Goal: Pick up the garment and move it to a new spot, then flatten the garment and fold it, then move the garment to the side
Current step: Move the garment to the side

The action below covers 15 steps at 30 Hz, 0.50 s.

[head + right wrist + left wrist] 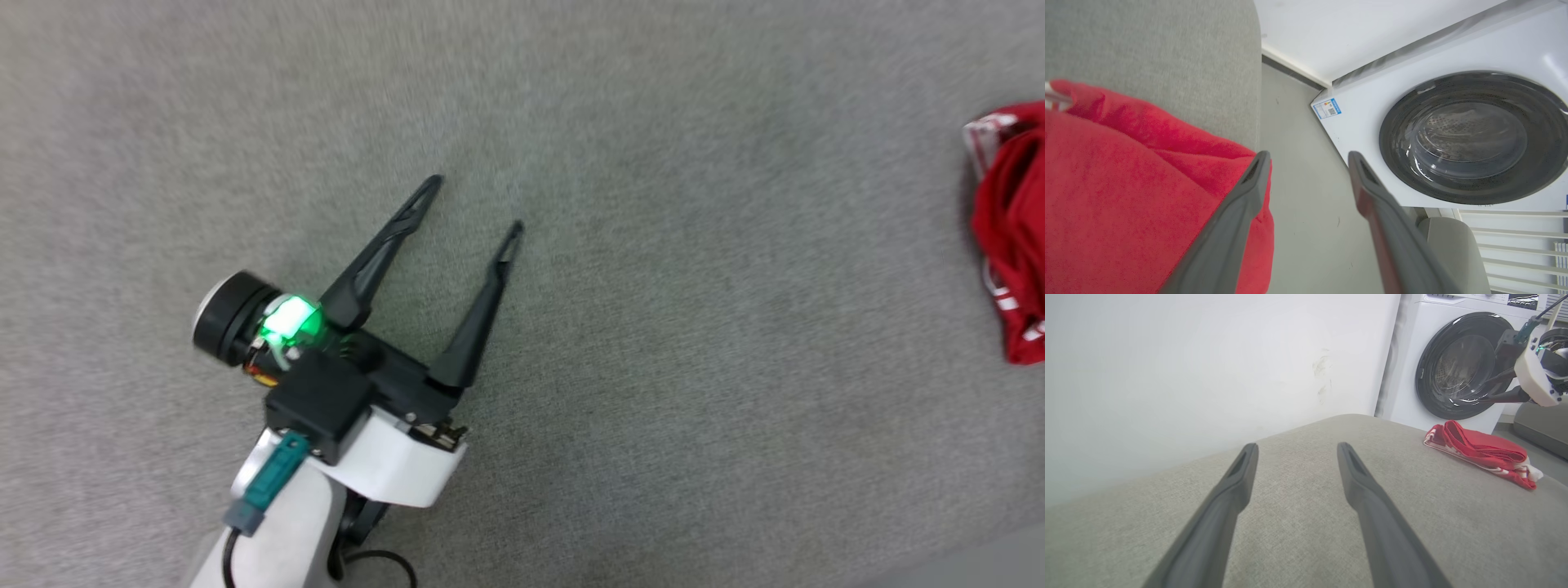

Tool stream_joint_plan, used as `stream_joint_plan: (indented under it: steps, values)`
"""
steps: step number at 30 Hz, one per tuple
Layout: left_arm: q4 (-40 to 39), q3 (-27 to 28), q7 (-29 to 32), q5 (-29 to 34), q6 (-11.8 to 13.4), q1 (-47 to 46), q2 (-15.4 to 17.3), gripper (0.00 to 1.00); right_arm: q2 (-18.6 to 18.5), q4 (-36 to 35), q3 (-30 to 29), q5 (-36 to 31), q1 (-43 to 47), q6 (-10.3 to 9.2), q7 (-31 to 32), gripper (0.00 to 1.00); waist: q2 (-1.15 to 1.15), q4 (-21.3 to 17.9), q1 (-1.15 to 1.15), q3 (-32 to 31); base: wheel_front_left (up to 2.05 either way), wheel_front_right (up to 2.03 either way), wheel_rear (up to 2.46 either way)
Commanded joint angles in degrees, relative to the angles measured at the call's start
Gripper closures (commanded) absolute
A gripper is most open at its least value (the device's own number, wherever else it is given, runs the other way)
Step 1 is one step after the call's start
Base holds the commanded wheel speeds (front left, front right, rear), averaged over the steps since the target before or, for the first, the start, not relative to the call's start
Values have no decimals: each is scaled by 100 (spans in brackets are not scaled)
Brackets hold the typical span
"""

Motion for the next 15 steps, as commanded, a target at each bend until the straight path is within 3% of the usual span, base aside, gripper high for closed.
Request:
stream_joint_plan:
  steps: [1,5,15]
  values:
    - [32,151,-12,-75,29,186,-74,0,163,-215,-195,120,-130,-8,-120,0,0,37,-1,-514,0,0,0]
    - [65,396,-12,-121,80,389,-151,0,416,-621,-414,256,-56,-8,-291,0,0,102,-1,-892,0,0,0]
    - [107,1558,-12,-202,404,1149,-467,0,1697,-2586,-1032,636,999,-6,-829,0,0,566,-1,-1925,0,0,0]
